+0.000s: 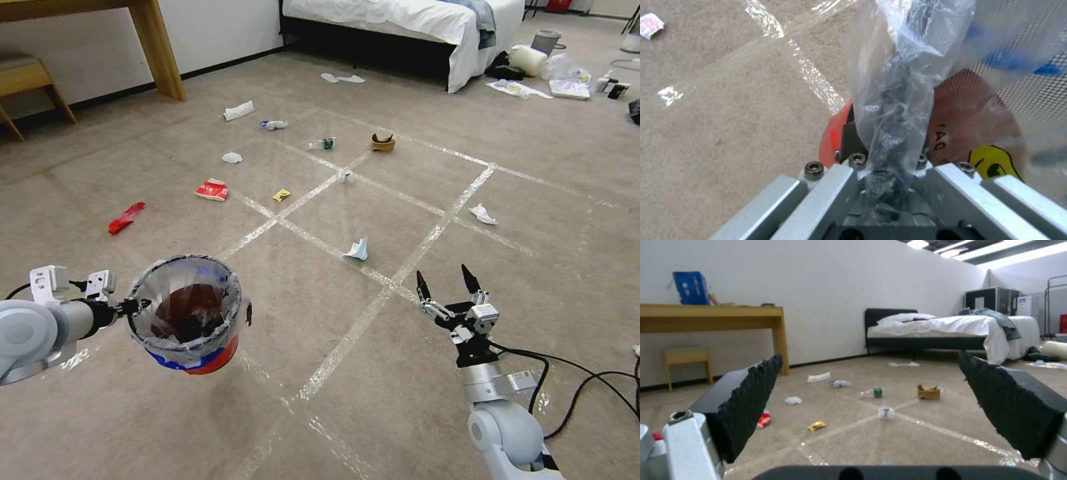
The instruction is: Pick up the trash bin and place the garbage on the floor into it.
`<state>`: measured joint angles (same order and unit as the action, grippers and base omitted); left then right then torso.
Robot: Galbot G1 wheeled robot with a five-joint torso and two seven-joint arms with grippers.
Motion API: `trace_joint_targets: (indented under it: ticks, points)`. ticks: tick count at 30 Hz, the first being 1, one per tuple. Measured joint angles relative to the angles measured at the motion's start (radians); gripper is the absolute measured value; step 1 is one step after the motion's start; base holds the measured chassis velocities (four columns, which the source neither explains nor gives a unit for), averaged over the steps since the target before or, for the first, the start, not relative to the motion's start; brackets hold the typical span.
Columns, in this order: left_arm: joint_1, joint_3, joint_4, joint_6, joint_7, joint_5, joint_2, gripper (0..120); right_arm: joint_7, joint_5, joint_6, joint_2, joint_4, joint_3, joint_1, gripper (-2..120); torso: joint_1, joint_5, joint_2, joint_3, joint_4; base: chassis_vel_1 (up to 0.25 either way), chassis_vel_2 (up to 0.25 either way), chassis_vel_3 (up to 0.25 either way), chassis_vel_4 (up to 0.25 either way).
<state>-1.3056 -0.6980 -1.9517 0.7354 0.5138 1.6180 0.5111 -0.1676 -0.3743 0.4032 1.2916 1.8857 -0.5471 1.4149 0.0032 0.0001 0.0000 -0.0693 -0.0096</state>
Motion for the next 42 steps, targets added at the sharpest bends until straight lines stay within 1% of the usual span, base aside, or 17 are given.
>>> trace_joint_targets:
  ticks: [16,22,42]
  points:
    - [0.004,0.009,0.0,0.0,0.001,-0.004,0.0,0,0.0,-0.004,0.0,-0.003,-0.003,0.0,-0.004,100,0.0,-0.0001,0.0,0.0,-0.0002,-0.094,0.098,0.097,-0.1]
    - [0.006,0.017,0.0,0.0,0.001,-0.008,0.001,0,0.0,-0.004,-0.001,-0.003,-0.003,0.0,-0.004,100,0.0,-0.0001,0.0,0.0,0.0,-0.097,0.104,0.107,-0.097]
    - [0.01,0.03,0.006,0.0,-0.002,-0.017,0.016,0,0.0,-0.006,-0.005,-0.005,-0.013,0.009,-0.013,100,0.0,0.0,0.0,0.0,0.0,-0.11,0.117,0.116,-0.115]
